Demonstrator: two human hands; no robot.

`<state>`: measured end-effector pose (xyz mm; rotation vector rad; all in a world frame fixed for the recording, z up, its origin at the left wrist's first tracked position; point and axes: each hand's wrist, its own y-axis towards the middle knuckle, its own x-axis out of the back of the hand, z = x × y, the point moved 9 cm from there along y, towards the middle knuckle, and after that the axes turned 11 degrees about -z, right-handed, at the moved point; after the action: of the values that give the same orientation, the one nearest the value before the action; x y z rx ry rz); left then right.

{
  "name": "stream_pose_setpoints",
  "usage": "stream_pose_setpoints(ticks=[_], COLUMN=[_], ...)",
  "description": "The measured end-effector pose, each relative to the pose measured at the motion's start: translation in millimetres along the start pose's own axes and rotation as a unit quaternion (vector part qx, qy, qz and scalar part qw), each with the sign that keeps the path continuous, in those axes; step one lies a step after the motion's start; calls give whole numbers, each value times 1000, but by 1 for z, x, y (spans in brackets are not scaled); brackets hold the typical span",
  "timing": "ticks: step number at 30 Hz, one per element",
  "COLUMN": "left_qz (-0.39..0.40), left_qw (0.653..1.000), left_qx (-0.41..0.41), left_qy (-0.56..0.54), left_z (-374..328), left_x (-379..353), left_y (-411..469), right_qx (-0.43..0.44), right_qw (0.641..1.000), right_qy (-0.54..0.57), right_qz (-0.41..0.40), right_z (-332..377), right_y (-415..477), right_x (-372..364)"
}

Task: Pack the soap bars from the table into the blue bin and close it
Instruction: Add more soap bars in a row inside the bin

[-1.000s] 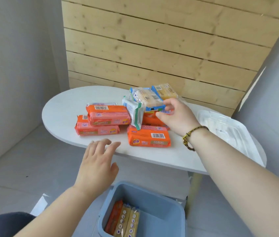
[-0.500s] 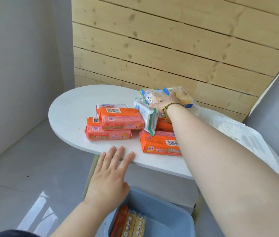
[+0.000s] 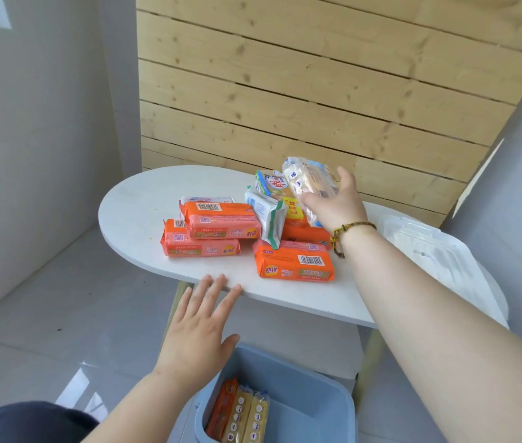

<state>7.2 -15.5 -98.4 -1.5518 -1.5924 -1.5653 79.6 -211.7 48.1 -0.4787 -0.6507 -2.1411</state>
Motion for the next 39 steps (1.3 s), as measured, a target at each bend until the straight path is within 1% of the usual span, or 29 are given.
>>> stream_pose_setpoints(ticks=[2, 5, 7, 9, 11, 14, 18, 21, 24, 26, 32, 36, 39], left_qz=[5, 17, 39, 76, 126, 186, 235, 272, 290, 303, 355, 365, 364], left_qw=[1000, 1000, 998, 993, 985, 973, 960, 951, 945, 942, 929, 926, 927], left_qx=[6, 15, 34, 71, 101, 125, 149, 146, 147, 142, 107, 91, 83], left_qy=[-8, -19, -30, -47, -52, -55, -39, -32, -33, -26, 6, 20, 20], left_z=[-2, -4, -4, 0, 3, 10, 20, 21, 21, 23, 25, 29, 33], left_x=[-1, -8, -19, -36, -58, -89, -119, -136, -153, -165, -191, -200, -205], left_y=[-7, -16, -27, -40, -53, -69, -83, -89, -98, -108, -130, -134, -135], right_qx=[7, 23, 15, -2, -16, -51, -139, -226, -316, -359, -426, -475, -487], right_qw=[999, 1000, 1000, 999, 996, 984, 958, 935, 902, 881, 822, 809, 799], right_qy=[33, 16, 24, 26, 5, -32, -62, -69, -53, -60, -152, -134, -127], right_qz=[8, -3, 11, 45, 91, 166, 242, 263, 288, 302, 346, 319, 329], right_z=[-9, -28, -43, -59, -75, -105, -162, -209, -255, -283, -348, -371, -385], right_y=[-24, -59, -80, -101, -124, -153, -181, -191, -204, -213, -239, -244, -252], right_x=[15, 41, 54, 60, 61, 48, 10, -23, -56, -75, -118, -136, -149])
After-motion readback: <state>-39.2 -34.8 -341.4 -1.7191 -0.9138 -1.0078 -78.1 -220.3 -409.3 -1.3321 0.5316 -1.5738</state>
